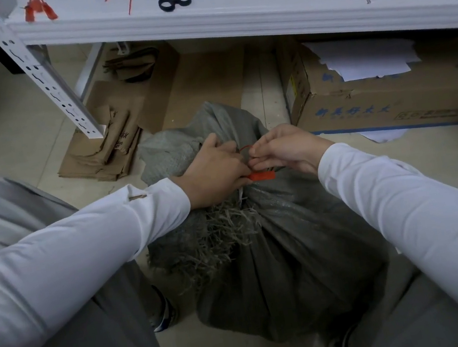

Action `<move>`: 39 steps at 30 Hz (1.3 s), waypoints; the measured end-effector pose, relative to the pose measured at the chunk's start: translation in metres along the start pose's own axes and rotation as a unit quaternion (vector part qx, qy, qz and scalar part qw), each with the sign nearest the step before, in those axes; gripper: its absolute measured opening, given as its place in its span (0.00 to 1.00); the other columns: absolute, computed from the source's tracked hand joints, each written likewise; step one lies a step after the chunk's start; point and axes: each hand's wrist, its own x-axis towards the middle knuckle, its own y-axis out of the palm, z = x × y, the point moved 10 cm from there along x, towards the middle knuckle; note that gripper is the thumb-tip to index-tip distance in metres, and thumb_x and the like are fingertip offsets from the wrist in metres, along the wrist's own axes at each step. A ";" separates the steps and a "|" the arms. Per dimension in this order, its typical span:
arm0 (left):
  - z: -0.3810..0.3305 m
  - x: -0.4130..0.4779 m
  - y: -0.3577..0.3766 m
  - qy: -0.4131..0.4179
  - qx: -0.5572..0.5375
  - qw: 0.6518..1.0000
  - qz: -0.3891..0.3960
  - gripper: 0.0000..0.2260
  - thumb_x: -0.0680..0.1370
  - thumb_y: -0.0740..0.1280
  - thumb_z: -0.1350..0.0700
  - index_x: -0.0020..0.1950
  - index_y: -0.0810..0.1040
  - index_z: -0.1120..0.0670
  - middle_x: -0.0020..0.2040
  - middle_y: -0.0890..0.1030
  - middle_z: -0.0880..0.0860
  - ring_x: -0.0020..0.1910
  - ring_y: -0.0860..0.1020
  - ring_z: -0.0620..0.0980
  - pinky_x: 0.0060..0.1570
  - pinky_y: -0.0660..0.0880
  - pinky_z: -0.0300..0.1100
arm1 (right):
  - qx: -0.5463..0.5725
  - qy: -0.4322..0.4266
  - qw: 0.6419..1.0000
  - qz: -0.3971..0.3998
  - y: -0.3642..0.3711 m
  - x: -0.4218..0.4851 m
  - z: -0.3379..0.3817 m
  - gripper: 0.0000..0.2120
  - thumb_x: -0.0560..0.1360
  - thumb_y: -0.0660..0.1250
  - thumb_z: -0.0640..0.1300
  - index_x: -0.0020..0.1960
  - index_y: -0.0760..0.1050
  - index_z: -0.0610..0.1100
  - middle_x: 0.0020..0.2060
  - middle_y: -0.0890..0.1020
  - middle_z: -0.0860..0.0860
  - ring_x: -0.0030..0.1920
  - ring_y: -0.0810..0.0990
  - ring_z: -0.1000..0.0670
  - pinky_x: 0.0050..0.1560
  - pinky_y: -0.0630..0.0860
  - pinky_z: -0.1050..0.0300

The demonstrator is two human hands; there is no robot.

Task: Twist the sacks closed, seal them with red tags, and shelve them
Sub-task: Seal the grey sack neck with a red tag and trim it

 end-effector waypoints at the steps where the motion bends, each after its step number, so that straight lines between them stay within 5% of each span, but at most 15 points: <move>1: -0.002 -0.001 -0.003 0.013 -0.001 1.000 -0.022 0.13 0.80 0.59 0.44 0.52 0.81 0.47 0.47 0.81 0.47 0.54 0.73 0.51 0.47 0.55 0.47 | -0.001 -0.002 1.000 0.003 0.000 0.000 0.000 0.03 0.77 0.65 0.30 0.45 0.77 0.34 0.37 0.82 0.40 0.33 0.84 0.53 0.38 0.82 0.63; 9: -0.009 -0.004 -0.010 0.067 0.054 0.994 -0.068 0.06 0.74 0.70 0.45 0.41 0.82 0.46 0.35 0.79 0.46 0.42 0.75 0.51 0.41 0.67 0.46 | -0.043 -0.033 0.998 0.023 0.002 -0.003 0.010 0.04 0.78 0.64 0.31 0.45 0.77 0.33 0.37 0.82 0.40 0.33 0.84 0.52 0.36 0.81 0.64; 23: -0.010 -0.006 -0.010 0.094 0.043 0.990 -0.095 0.06 0.74 0.69 0.45 0.42 0.82 0.45 0.37 0.80 0.46 0.43 0.75 0.52 0.42 0.64 0.46 | -0.134 -0.084 0.987 0.027 0.006 -0.004 0.020 0.06 0.77 0.64 0.31 0.42 0.76 0.35 0.36 0.82 0.40 0.32 0.84 0.52 0.35 0.82 0.62; 29: -0.006 -0.005 -0.007 0.083 0.042 0.990 -0.106 0.19 0.76 0.52 0.44 0.44 0.82 0.44 0.38 0.80 0.45 0.43 0.75 0.51 0.42 0.62 0.46 | -0.148 -0.090 0.984 0.031 0.005 -0.002 0.020 0.05 0.77 0.65 0.31 0.42 0.76 0.35 0.36 0.82 0.39 0.32 0.84 0.52 0.35 0.82 0.61; 39: -0.003 -0.005 -0.010 0.092 0.036 0.986 -0.136 0.13 0.76 0.61 0.46 0.38 0.81 0.48 0.39 0.80 0.46 0.43 0.76 0.52 0.41 0.68 0.48 | -0.152 -0.085 0.984 0.042 0.015 -0.007 0.018 0.07 0.78 0.64 0.32 0.42 0.76 0.35 0.34 0.81 0.41 0.29 0.83 0.55 0.34 0.81 0.63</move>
